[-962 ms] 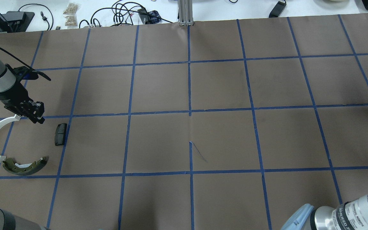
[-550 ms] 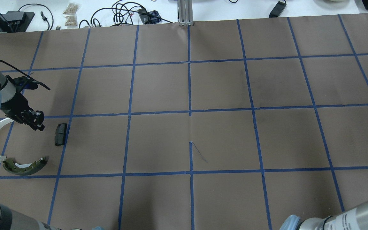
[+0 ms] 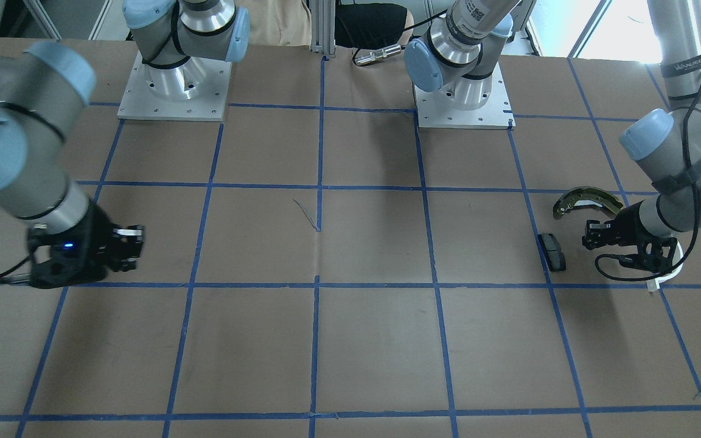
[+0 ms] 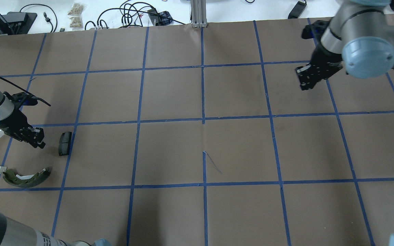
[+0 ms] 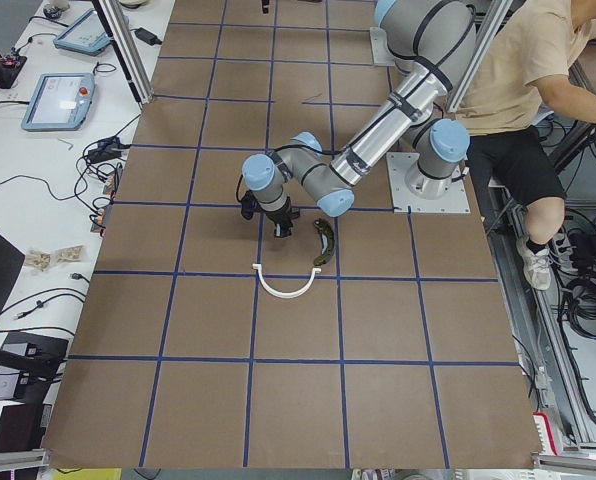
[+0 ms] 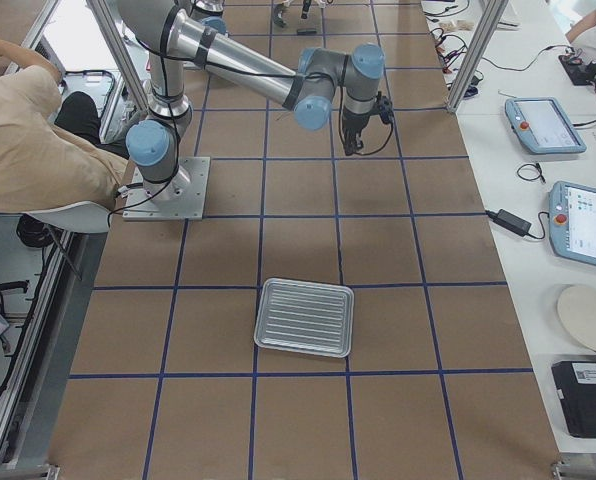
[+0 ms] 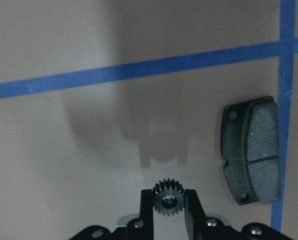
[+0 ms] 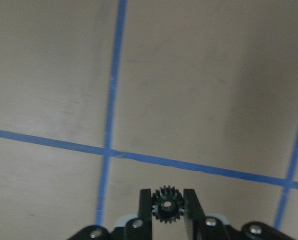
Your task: Place bearing gear from tray to pile
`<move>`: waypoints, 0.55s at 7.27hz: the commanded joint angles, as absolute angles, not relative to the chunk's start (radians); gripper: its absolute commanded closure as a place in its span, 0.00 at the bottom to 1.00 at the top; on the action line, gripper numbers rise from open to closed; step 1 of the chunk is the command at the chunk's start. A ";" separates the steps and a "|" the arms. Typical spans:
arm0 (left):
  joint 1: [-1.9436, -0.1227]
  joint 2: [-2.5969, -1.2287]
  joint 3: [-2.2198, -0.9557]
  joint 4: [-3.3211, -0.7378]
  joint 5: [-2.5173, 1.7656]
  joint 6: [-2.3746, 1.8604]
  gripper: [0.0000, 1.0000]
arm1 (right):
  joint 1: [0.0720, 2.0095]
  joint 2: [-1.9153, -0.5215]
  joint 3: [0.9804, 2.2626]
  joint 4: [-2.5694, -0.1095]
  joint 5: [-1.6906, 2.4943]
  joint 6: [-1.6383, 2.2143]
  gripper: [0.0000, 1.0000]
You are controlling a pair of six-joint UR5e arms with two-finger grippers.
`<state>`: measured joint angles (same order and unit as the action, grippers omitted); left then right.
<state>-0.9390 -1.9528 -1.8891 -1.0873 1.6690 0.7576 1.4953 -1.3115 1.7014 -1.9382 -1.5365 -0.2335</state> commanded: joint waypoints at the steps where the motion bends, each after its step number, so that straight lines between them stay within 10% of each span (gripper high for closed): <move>1: -0.934 -1.959 -1.890 -1.088 1.669 0.761 1.00 | 1.818 -1.242 1.674 -1.986 -1.491 0.172 1.00; 2: -0.934 -1.962 -1.888 -1.086 1.670 0.753 0.96 | 1.920 -1.191 1.637 -2.000 -1.476 0.383 1.00; 4: -0.934 -1.960 -1.881 -1.089 1.674 0.756 0.00 | 2.058 -1.114 1.646 -2.037 -1.470 0.485 0.87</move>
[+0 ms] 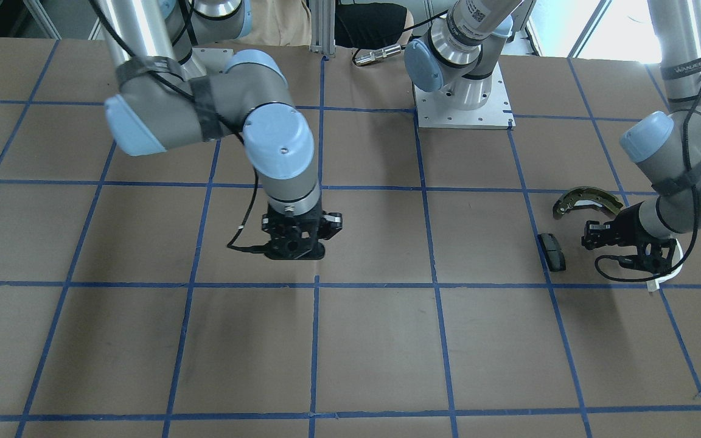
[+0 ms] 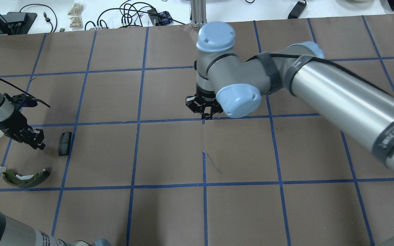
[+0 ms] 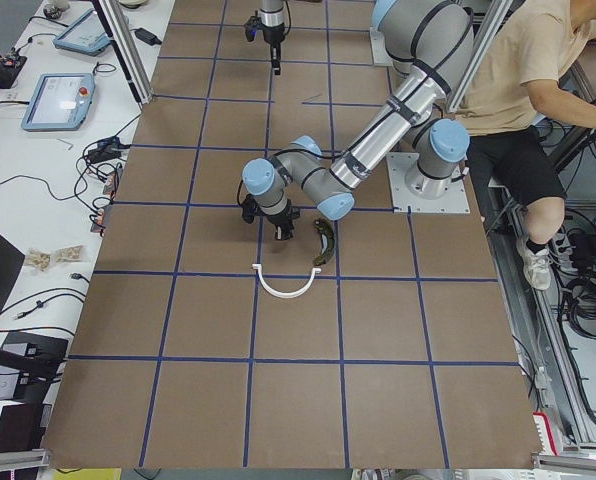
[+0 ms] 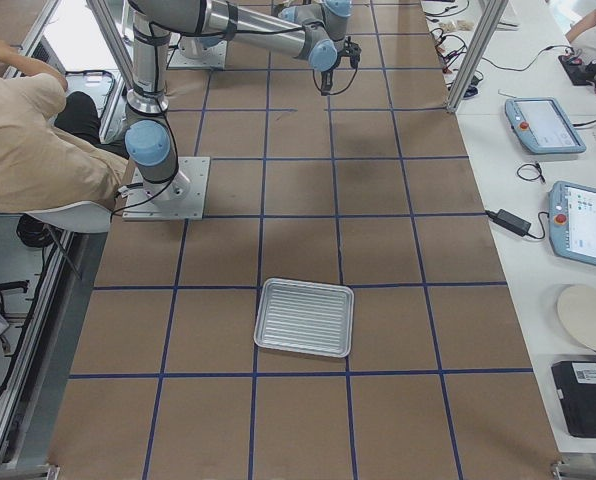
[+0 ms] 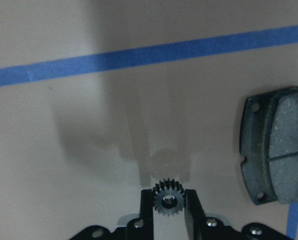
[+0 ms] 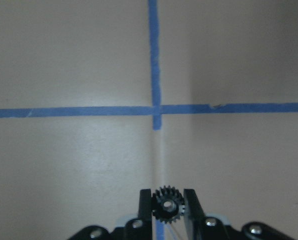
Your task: Place bearing gear from tray to pile
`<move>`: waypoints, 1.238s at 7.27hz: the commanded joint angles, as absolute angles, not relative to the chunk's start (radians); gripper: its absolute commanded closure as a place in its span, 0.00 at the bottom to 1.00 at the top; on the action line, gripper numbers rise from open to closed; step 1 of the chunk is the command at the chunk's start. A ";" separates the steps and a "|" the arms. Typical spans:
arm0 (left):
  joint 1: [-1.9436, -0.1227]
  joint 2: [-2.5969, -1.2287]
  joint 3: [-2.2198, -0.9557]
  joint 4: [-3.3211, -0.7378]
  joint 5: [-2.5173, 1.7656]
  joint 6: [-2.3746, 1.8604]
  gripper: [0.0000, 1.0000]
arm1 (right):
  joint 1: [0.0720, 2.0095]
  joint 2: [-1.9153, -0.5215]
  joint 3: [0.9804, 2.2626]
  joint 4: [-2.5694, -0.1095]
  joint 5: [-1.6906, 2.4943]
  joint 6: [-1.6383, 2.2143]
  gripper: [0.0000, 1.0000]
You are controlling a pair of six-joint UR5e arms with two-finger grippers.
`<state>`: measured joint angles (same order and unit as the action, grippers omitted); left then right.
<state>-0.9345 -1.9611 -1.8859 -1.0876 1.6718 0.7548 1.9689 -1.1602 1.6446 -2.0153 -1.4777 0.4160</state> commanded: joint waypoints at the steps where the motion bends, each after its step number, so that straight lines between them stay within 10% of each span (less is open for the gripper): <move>1: -0.934 -1.959 -1.876 -1.091 1.675 0.755 0.00 | 2.078 -1.083 1.654 -2.078 -1.465 0.508 0.16; 2: -0.948 -1.948 -1.878 -1.098 1.672 0.752 0.00 | 2.069 -1.085 1.640 -2.069 -1.404 0.547 0.00; 9: -1.462 -1.812 -1.812 -1.253 1.596 0.231 0.00 | 1.565 -1.254 1.499 -1.815 -1.494 -0.101 0.00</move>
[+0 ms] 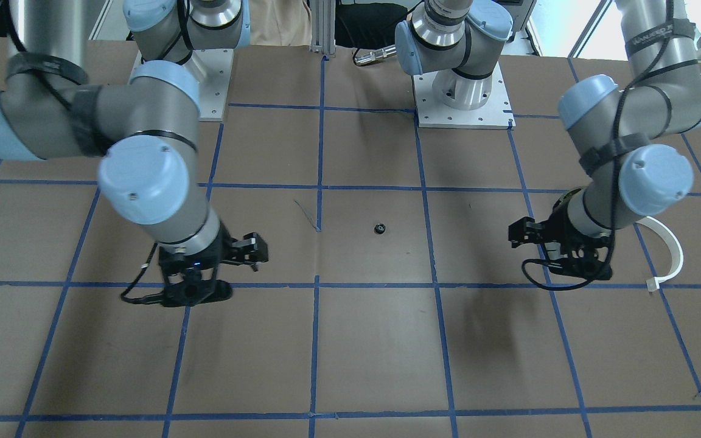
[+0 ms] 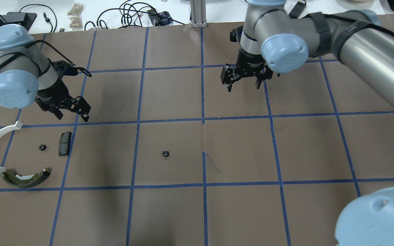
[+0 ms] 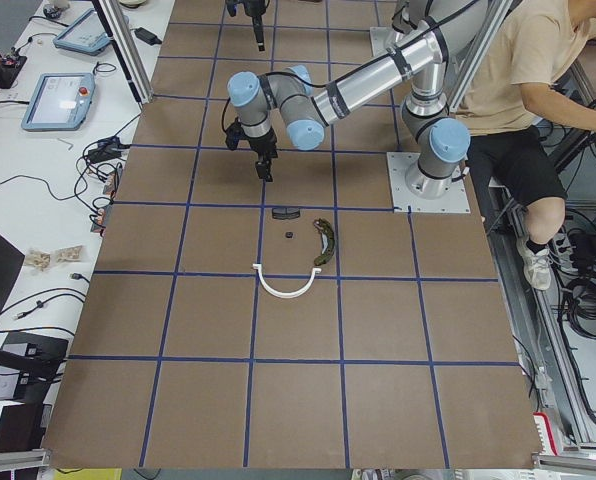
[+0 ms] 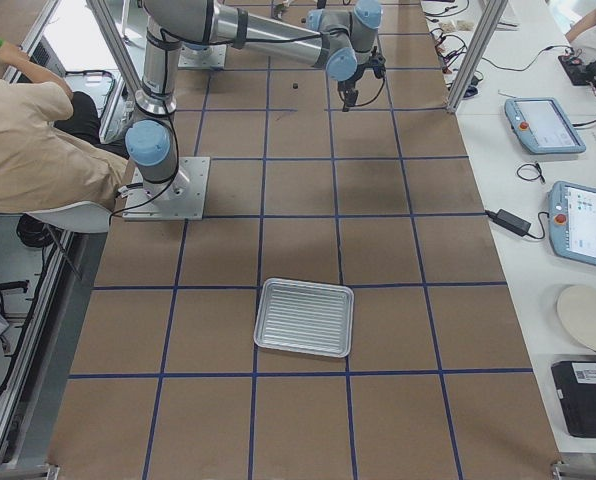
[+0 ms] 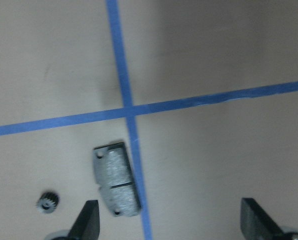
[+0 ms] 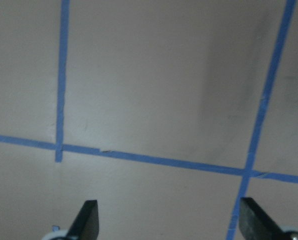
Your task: Place bearing gear from tray to pile
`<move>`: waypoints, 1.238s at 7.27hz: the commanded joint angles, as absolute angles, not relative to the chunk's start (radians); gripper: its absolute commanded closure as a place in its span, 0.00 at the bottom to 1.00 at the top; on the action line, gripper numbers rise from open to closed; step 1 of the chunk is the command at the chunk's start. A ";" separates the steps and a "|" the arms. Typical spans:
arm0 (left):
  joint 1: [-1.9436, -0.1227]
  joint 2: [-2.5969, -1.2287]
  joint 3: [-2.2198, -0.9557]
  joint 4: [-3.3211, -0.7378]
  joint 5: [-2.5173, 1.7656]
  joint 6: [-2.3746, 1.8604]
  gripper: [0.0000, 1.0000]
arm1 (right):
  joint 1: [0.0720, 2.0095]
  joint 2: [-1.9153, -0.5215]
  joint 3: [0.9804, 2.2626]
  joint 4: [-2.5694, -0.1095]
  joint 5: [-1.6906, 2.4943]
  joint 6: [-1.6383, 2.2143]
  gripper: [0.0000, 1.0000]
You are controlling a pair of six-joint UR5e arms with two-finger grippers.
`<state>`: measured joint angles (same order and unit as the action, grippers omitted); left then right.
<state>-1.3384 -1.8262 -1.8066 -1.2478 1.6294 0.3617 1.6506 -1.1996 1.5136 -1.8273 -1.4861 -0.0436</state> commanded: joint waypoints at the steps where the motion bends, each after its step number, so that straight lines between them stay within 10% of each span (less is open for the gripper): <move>1: -1.559 -1.812 -1.818 -1.237 1.570 0.148 0.00 | 1.566 -1.349 1.509 -1.745 -1.553 -0.106 0.00; 9: -1.790 -1.847 -2.088 -0.891 1.517 -0.066 0.02 | 1.605 -1.626 1.612 -1.500 -1.565 -0.017 0.00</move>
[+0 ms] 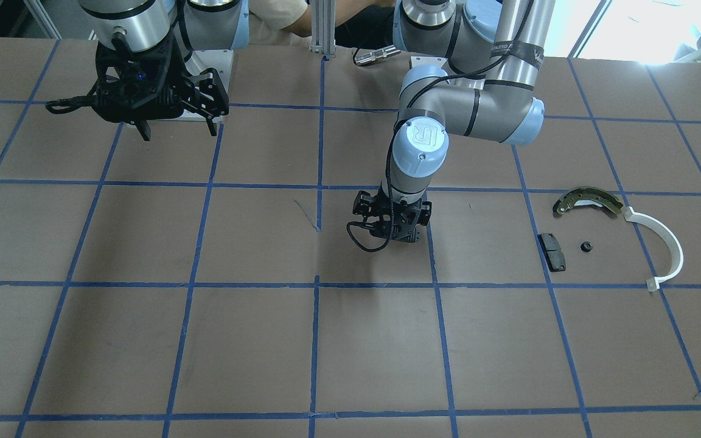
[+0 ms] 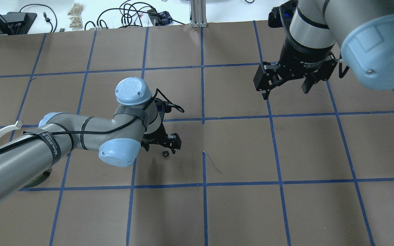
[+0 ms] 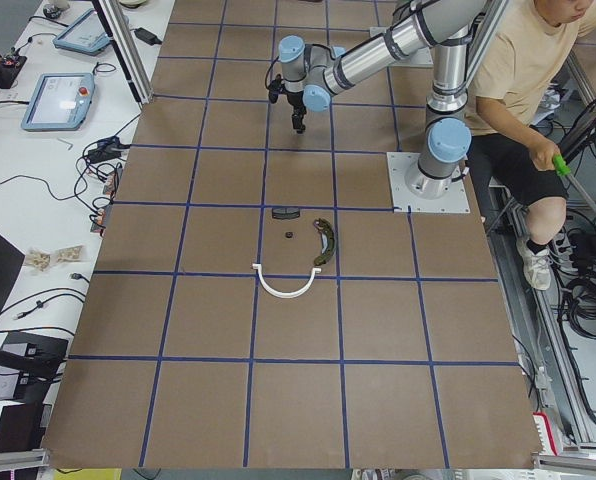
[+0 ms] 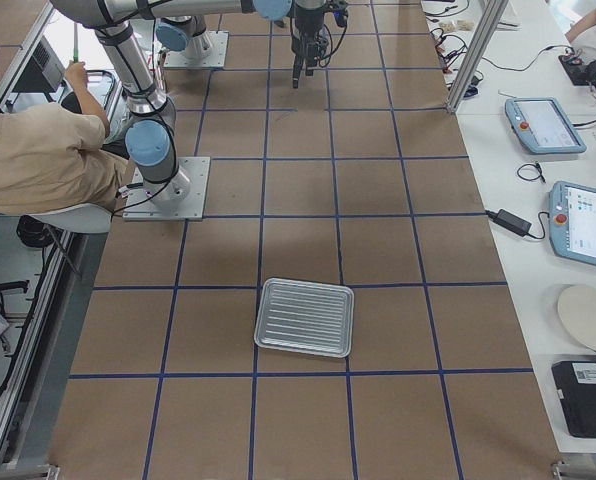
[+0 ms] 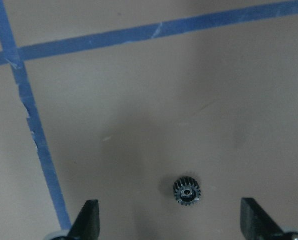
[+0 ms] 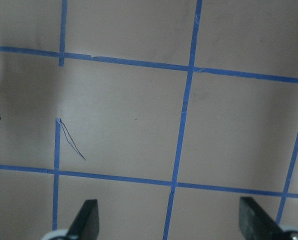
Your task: Place bearing gear from tray to pile
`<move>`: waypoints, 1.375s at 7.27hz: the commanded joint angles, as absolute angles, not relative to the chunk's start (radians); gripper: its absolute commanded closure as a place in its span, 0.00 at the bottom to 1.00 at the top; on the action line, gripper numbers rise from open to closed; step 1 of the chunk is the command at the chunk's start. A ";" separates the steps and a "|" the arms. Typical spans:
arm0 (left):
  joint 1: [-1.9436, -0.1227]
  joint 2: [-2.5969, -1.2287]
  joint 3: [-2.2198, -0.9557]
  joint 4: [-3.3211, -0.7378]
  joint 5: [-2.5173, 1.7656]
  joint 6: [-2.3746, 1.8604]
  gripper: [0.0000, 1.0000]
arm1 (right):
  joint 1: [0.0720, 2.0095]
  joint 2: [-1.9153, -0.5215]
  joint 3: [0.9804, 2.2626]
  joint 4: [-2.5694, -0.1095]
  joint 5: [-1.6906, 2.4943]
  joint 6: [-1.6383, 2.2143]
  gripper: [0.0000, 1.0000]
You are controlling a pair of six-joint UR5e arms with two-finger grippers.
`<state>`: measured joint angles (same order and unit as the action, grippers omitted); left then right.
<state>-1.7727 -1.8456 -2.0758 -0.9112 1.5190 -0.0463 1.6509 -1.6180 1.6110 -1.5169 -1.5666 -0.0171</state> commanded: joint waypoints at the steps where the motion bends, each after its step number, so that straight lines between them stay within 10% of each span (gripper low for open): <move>1: -1.790 -1.848 -2.089 -0.891 1.517 -0.064 0.23 | 1.598 -1.618 1.602 -1.523 -1.577 -0.026 0.00; 6: -1.784 -1.873 -2.082 -0.894 1.519 -0.066 0.33 | 1.600 -1.537 1.491 -1.502 -1.569 0.038 0.00; 9: -1.782 -1.890 -2.082 -0.894 1.516 -0.064 1.00 | 1.597 -1.535 1.494 -1.505 -1.569 0.054 0.00; 10: -1.781 -1.890 -2.080 -0.894 1.517 -0.064 1.00 | 1.598 -1.537 1.496 -1.505 -1.568 0.052 0.00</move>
